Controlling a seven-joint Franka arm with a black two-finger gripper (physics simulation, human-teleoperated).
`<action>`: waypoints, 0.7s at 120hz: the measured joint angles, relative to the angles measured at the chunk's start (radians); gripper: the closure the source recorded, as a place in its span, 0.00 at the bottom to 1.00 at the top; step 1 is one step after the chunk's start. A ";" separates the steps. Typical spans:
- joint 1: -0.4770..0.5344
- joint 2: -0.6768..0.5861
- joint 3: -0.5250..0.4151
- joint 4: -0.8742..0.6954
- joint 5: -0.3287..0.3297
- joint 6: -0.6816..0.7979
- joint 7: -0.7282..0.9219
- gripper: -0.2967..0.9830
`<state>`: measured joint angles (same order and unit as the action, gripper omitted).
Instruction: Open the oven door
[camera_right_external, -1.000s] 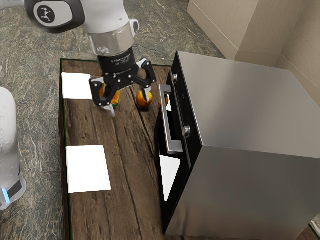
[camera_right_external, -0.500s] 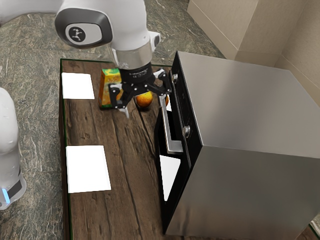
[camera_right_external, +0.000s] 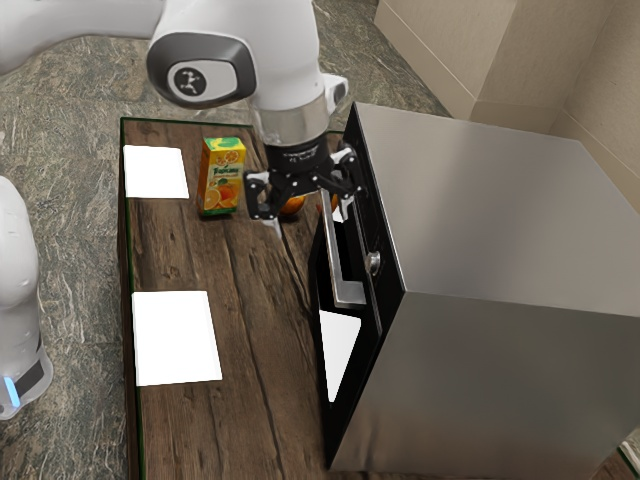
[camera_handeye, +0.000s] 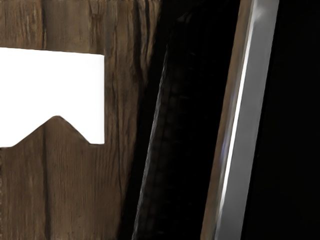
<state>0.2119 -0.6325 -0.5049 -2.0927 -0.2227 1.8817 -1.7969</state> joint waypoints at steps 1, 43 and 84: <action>0.000 0.000 0.000 -0.002 0.000 0.001 0.001 0.23; 0.018 0.008 -0.001 -0.059 -0.023 0.034 0.046 0.23; 0.027 -0.081 -0.003 -0.162 -0.068 0.046 0.071 0.23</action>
<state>0.2390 -0.7134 -0.5079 -2.2552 -0.2907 1.9278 -1.7261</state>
